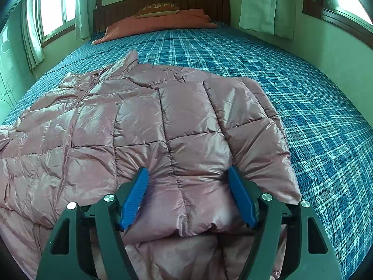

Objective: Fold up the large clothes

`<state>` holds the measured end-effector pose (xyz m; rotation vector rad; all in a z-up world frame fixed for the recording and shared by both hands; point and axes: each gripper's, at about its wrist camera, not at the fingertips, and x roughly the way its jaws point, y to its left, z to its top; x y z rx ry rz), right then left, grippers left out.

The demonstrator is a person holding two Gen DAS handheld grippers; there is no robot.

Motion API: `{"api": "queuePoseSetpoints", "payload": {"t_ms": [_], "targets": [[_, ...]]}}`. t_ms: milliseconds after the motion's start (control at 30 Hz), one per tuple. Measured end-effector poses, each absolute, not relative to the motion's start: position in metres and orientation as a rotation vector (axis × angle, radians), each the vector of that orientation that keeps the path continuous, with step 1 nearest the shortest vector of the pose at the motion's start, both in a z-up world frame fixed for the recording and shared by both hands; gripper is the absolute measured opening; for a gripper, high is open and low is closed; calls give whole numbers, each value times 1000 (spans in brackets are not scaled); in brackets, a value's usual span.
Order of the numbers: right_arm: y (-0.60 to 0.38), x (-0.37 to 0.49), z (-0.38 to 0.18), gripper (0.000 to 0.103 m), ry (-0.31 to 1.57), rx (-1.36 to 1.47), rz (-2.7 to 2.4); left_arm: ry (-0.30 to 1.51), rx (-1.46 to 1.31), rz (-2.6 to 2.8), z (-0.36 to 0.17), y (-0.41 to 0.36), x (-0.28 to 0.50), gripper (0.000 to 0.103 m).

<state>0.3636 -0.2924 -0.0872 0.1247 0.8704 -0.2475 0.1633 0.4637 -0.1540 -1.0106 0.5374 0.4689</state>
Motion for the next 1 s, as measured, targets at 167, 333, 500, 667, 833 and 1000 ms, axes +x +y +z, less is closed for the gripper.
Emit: {"api": "queuePoseSetpoints", "payload": {"t_ms": [167,333,500,667,833,1000], "targets": [[-292,364,-87,70,868,124,-249,510,-776,435,-105,434,184,11],[-291,363,-87,70,863,127,-251,504,-509,248,-60,348,224,11],[-292,363,-86,70,860,134,-247,556,-322,47,-46,251,262,11],[-293,362,-86,70,857,140,-244,632,-155,-110,-66,155,283,11],[-295,363,-86,70,854,152,-236,704,-39,-187,-89,77,286,11],[-296,363,-86,71,853,156,-234,753,65,-214,-116,22,297,11]]}}
